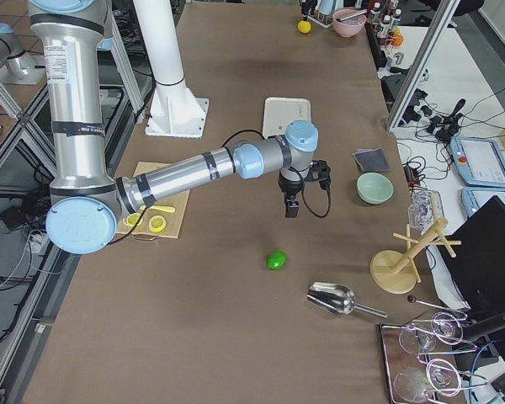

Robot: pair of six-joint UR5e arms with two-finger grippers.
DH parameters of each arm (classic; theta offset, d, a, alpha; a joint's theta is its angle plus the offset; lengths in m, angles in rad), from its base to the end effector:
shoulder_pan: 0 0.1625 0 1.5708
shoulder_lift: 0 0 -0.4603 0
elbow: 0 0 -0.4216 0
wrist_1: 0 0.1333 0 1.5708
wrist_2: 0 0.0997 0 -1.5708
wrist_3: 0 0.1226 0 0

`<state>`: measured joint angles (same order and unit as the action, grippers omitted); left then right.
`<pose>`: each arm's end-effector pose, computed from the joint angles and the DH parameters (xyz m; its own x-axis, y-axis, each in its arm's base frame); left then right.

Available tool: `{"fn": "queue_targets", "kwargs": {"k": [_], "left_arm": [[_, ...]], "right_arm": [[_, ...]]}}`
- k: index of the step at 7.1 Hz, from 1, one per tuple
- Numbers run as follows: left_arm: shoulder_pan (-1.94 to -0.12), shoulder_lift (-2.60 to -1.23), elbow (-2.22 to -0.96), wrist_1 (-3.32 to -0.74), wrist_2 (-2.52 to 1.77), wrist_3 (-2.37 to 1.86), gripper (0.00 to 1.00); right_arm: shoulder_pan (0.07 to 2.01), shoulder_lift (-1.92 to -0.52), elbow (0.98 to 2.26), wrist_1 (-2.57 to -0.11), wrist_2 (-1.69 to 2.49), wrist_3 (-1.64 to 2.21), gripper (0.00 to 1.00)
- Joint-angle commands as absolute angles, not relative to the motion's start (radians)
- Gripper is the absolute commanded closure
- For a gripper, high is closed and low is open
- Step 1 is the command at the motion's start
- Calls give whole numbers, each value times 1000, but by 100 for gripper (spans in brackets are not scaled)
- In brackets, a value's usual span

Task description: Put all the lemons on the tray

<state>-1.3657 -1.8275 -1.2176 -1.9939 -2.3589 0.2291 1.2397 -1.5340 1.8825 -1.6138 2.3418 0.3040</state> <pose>0.0887 -0.6543 0.6982 0.5834 0.5673 -0.5811 -0.3341 0.8199 0.4650 -0.1286 -0.5212 0.5324 0.6750 -0.1416 0.7241 0.1132 0.9897 0.0880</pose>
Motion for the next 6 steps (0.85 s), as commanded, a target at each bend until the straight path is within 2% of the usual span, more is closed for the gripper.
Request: {"fn": "queue_targets", "kwargs": {"k": [1, 6], "left_arm": [[-1351, -1830, -1171, -2006, -2227, 459, 7], [-1353, -1838, -1085, -2019, -2209, 499, 6]], "right_arm": [[1197, -1511, 1882, -1612, 2330, 352, 0], [1137, -1493, 1862, -1614, 2298, 399, 0]]}}
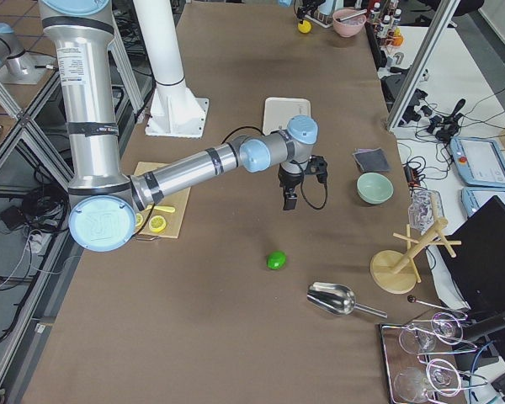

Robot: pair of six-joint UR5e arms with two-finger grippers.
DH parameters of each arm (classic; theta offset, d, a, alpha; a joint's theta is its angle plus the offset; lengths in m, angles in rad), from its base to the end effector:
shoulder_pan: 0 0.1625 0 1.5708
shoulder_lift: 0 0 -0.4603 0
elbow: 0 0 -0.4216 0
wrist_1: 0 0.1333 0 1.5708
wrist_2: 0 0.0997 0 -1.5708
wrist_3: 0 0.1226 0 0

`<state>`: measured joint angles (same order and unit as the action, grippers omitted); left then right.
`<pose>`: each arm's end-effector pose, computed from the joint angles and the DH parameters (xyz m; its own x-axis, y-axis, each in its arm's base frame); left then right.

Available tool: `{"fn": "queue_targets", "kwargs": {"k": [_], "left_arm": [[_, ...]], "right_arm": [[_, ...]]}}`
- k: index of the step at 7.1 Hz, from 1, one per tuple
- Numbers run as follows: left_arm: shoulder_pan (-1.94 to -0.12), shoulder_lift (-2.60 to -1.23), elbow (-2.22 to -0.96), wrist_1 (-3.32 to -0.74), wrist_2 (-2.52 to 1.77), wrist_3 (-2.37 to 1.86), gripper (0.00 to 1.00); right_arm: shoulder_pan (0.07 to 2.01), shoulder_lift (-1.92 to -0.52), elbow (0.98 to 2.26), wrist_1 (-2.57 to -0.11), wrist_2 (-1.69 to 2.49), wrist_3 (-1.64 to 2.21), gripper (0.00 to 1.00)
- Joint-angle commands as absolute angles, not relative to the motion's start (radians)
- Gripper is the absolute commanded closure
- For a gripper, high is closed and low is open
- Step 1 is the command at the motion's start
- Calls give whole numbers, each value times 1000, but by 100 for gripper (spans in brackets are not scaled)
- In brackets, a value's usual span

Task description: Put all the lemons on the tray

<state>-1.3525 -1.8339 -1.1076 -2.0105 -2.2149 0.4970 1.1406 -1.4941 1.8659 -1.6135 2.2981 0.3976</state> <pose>0.0832 -0.6504 0.7623 0.5588 0.7267 -0.3996 -0.5424 0.6847 0.4867 -0.1831 -0.5233 0.5227 0.6961 -0.1342 0.7052 0.1357 0.9893 0.0544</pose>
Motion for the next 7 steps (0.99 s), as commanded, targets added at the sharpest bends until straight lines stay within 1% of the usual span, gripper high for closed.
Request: {"fn": "queue_targets", "kwargs": {"k": [1, 5, 6, 7], "left_arm": [[-1353, -1835, -1085, -2020, -2165, 500, 6], [-1347, -1835, -1074, -2019, -2113, 491, 6], [-1333, -1838, -1059, -2022, -2094, 489, 6], [-1319, -1853, -1013, -2060, -2092, 488, 6]], "right_arm": [[1135, -1494, 1862, -1614, 2298, 399, 0], [1131, -1493, 1862, -1614, 2304, 411, 0], [1131, -1493, 1861, -1615, 2304, 411, 0], [1129, -1493, 1859, -1615, 2303, 410, 0]]}}
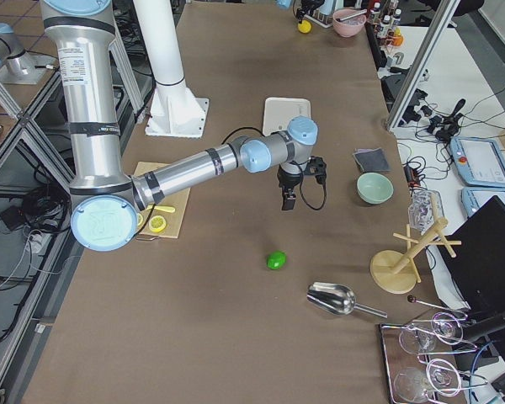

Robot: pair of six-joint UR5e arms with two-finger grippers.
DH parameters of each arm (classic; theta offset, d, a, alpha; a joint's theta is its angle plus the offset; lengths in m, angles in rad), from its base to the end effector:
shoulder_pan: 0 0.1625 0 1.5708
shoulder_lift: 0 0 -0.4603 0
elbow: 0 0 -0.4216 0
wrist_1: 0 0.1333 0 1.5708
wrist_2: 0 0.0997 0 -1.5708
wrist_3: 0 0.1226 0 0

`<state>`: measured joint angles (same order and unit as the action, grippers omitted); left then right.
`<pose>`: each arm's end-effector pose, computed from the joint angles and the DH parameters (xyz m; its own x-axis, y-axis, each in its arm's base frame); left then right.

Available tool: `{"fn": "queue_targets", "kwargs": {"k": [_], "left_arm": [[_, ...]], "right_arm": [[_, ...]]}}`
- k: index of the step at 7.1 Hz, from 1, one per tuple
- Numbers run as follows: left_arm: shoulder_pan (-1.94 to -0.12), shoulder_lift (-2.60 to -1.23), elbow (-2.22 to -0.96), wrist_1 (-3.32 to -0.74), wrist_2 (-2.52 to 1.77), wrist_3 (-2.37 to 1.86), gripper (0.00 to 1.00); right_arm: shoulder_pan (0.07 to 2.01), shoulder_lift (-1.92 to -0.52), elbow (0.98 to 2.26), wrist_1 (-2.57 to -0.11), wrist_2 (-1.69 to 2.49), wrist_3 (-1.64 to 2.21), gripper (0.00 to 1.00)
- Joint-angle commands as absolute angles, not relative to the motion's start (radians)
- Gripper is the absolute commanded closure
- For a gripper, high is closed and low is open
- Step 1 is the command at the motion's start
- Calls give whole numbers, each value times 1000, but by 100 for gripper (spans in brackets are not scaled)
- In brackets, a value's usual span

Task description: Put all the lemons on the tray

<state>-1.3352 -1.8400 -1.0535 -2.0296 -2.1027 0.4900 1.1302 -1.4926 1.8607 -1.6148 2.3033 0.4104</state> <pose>0.0827 -0.6493 0.7922 0.6102 0.7160 -0.3392 -0.5842 0.6958 0.4180 -0.1894 -0.5219 0.5243 0.6947 -0.1253 0.7083 0.1386 0.9896 0.0391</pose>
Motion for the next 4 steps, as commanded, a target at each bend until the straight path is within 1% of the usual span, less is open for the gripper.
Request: {"fn": "queue_targets", "kwargs": {"k": [1, 4], "left_arm": [[-1313, -1870, -962, -2095, -2092, 486, 6], [-1281, -1885, -953, -2100, -2092, 437, 6]], "right_arm": [[1129, -1493, 1853, -1614, 2304, 410, 0], [1126, -1486, 1850, -1614, 2304, 410, 0]]}}
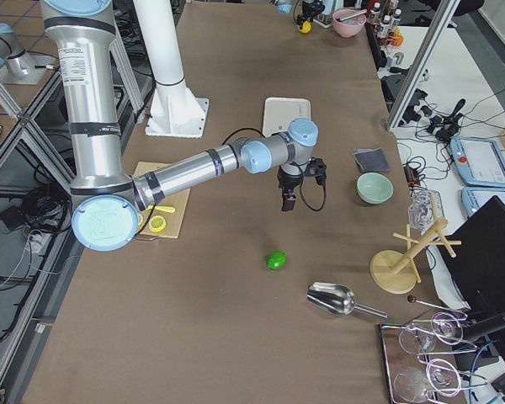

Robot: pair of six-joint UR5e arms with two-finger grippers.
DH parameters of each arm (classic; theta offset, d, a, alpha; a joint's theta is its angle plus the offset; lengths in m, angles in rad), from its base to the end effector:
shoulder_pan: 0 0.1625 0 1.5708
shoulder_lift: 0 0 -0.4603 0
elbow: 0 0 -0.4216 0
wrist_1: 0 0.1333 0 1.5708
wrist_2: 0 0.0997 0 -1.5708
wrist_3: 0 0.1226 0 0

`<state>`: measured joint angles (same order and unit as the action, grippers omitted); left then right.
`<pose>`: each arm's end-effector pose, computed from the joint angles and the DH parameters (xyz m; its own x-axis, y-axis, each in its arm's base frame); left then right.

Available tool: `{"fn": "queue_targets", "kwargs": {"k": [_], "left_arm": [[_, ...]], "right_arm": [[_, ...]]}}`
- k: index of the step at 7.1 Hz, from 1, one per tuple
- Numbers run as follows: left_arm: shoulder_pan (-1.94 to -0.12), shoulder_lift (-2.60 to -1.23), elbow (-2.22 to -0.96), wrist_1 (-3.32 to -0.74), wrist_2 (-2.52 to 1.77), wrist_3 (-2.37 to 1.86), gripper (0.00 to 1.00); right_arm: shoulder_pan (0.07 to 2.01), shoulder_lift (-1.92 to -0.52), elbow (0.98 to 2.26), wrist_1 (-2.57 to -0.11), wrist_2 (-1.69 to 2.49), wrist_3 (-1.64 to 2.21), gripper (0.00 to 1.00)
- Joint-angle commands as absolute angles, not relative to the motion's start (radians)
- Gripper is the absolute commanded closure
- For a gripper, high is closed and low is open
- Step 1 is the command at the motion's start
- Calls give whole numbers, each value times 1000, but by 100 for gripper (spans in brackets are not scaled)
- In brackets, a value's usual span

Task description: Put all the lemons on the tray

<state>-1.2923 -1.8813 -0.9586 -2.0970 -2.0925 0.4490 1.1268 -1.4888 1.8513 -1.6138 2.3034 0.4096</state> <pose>0.1131 -0.6583 0.8075 0.6071 0.7177 -0.3411 -0.5900 0.6947 0.4114 -0.1921 -0.5234 0.5270 0.6955 -0.1255 0.7075 0.1427 0.9891 0.0352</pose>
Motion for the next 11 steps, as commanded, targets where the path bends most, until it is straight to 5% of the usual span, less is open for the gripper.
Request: {"fn": "queue_targets", "kwargs": {"k": [1, 3, 4, 5, 6, 7, 9, 11], "left_arm": [[-1281, -1884, -953, -2100, -2092, 439, 6], [-1279, -1875, -953, -2100, -2092, 443, 34], [-1279, -1870, -954, -2100, -2092, 446, 34], [-1279, -1870, -963, -2097, -2094, 445, 51], [-1282, -1885, -977, -2085, -2109, 445, 84], [-1293, -1891, -1042, -1981, -2137, 445, 100], [-1302, -1989, -1205, -1633, -2209, 323, 100], [-1280, -1996, -1279, -1634, -2404, -38, 100]], "right_arm": [[1123, -1486, 1847, -1614, 2303, 410, 0], [1121, -1480, 1841, -1614, 2301, 411, 0], [1121, -1474, 1832, -1614, 2301, 411, 0], [1120, -1473, 1830, -1614, 2301, 411, 0], [1120, -1467, 1824, -1614, 2301, 411, 0], [1120, -1457, 1818, -1614, 2301, 420, 0], [1118, -1453, 1815, -1614, 2301, 420, 0], [1115, -1447, 1816, -1614, 2302, 431, 0]]}}
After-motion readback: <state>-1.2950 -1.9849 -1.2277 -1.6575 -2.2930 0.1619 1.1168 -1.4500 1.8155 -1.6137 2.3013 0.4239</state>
